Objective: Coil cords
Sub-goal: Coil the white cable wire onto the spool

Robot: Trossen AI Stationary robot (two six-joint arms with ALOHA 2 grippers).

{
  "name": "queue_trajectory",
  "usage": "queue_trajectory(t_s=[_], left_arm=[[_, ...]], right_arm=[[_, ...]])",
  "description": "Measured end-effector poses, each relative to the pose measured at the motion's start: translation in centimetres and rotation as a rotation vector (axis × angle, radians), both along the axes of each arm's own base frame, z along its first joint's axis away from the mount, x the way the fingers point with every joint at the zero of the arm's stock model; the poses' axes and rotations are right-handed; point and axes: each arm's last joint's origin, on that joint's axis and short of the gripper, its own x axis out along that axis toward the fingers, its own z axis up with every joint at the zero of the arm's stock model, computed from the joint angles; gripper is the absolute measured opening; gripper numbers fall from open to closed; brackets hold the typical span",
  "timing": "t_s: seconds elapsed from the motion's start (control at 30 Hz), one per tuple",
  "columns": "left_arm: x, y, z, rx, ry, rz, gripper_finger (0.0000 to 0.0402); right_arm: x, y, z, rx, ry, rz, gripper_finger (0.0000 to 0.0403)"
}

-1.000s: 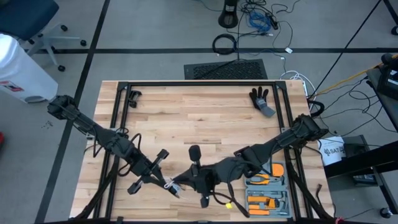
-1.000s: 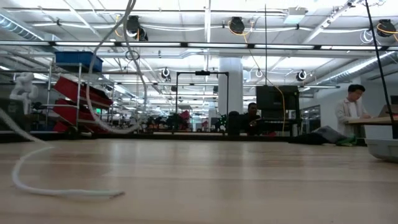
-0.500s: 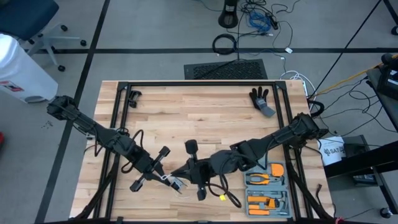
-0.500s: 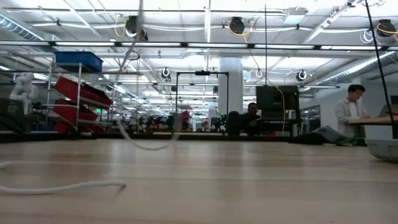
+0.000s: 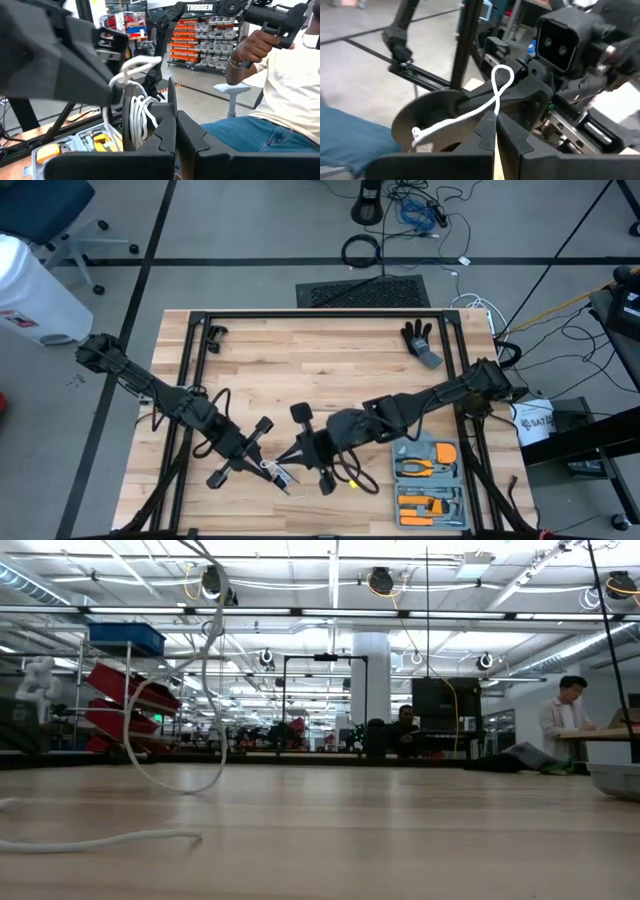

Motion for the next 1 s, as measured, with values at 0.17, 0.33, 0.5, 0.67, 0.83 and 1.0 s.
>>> queue_trajectory(t_s=[0.17, 0.33, 0.5, 0.67, 0.83, 1.0], left_arm=[[-0.1, -0.1, 0.2, -0.007, -0.014, -0.026, 0.0002], [-0.1, -0.2, 0.2, -0.007, -0.015, -0.030, 0.0002], [-0.1, -0.1, 0.2, -0.006, -0.019, -0.029, 0.0002], [-0.2, -0.2, 0.5, -0.013, -0.052, -0.061, 0.0002], [-0.4, -0.5, 0.5, 0.003, -0.072, -0.097, 0.0002], [-0.7, -0.8, 0.7, 0.032, -0.115, -0.111, 0.0002]], right_arm=[[0.3, -0.7, 0.1, 0.028, -0.004, 0.023, 0.0000], [0.7, -1.7, 0.4, 0.047, -0.034, -0.002, 0.0000], [1.2, -2.2, -0.1, 0.091, 0.001, -0.028, 0.0001], [1.5, -2.4, -0.5, 0.110, 0.015, -0.039, 0.0015], [1.5, -2.6, -0.6, 0.126, 0.040, -0.051, 0.0044], [1.3, -2.7, -0.8, 0.138, 0.075, -0.058, 0.0080]])
